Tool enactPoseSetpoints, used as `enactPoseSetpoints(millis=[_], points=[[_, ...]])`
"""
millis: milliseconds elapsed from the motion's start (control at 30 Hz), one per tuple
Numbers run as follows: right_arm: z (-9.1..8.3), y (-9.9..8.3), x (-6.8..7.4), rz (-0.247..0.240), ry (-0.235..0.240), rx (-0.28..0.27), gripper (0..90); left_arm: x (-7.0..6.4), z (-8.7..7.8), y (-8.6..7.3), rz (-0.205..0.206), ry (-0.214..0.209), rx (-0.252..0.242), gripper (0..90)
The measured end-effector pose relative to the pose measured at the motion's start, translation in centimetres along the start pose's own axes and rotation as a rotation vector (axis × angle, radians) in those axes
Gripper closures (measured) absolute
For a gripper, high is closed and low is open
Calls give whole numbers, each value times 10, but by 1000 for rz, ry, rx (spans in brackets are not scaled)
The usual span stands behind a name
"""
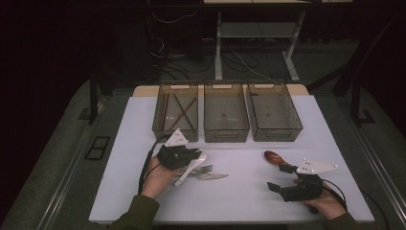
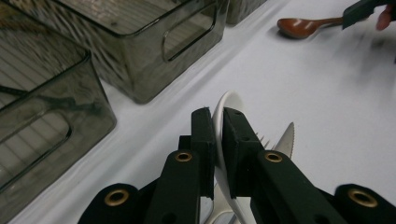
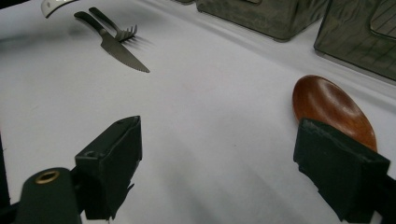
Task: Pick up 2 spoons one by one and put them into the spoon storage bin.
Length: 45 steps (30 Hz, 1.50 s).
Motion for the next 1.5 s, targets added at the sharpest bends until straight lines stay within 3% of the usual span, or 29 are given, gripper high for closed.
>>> enactPoseSetpoints(millis=[400, 767, 1133, 1500], points=[[7, 2, 4, -13, 10, 2, 128, 5, 5, 29, 41, -38, -16, 827], [7, 2, 5, -19, 11, 1, 128, 8, 20, 74, 121, -36, -8, 827], [5, 2, 5, -18, 13, -5, 128, 23, 39, 115, 164, -4, -36, 827], [3, 2, 6, -17, 10, -9, 129, 47, 64, 135, 166, 62, -33, 827]])
Point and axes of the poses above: each handheld gripper's, and its own axes: z roughly forward along the jaws, y roughly out of its top, x roughly to its left, the point moved 1 cm from there along z, roughly forward along the jaws, and after that the axes turned 3 degrees about z, right-handed, at the moved point
